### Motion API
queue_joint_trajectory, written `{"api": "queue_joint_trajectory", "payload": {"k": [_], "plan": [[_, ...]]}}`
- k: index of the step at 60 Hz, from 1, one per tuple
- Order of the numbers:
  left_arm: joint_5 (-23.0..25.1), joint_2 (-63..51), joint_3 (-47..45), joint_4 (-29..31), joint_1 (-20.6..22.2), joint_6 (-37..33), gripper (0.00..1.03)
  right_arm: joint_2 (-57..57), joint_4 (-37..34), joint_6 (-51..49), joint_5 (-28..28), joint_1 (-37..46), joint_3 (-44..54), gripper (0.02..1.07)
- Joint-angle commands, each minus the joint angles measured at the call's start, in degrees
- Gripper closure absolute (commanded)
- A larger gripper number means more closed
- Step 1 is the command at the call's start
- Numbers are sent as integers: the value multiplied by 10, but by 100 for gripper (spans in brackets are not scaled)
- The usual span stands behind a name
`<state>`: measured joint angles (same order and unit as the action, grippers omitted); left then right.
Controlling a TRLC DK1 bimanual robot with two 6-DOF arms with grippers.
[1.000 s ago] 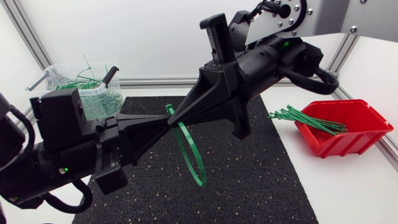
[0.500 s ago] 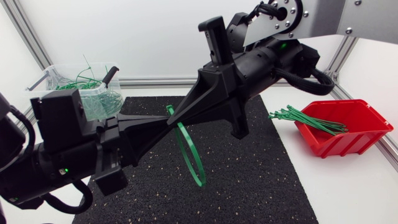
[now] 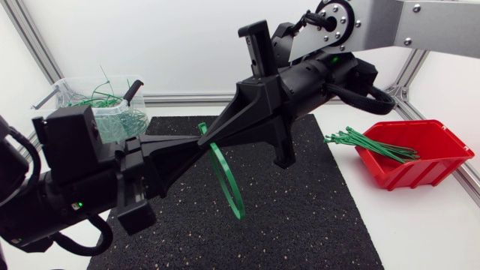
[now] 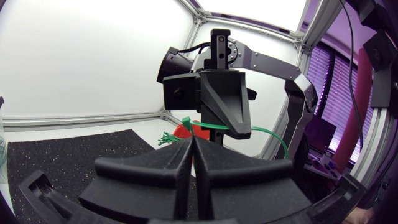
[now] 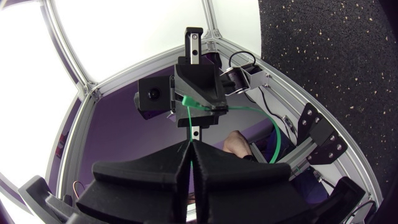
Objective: Take a green cable tie from the red box, thread the tail through the head to close it, then place it in the transparent bin on the left.
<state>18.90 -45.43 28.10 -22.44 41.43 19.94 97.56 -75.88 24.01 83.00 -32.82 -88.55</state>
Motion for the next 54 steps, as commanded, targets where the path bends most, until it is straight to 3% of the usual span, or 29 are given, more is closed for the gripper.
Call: {"api": "queue_joint_trajectory", "payload": {"k": [1,31,54], "plan": [[-3,0,-9,-15,8,-20,100,18,-2,-1,8,4,-8,101],[-82,3,-26,-31,78,-95,100,26,-20,-8,15,10,-7,101],[-96,7,-20,-41,62,-105,100,12,-21,-12,10,15,19,101]]}}
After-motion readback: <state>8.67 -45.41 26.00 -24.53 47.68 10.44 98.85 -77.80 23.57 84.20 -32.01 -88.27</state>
